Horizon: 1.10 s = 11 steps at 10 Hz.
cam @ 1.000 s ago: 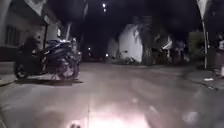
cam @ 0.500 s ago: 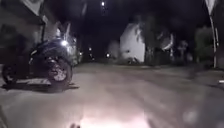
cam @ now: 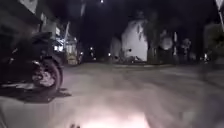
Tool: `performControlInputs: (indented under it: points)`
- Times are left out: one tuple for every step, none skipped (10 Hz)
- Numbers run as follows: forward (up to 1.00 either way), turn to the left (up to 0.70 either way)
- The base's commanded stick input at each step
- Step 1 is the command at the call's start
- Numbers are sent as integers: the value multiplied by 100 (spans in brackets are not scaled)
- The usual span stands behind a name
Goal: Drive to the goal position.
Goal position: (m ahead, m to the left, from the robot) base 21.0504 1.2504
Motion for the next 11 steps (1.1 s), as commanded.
performControlInputs:
  points:
    - [100,0]
    - [100,0]
    - [100,0]
    - [100,0]
    - [100,0]
    - [100,0]
    - [100,0]
    - [100,0]
    - [100,0]
    - [100,0]
    - [100,0]
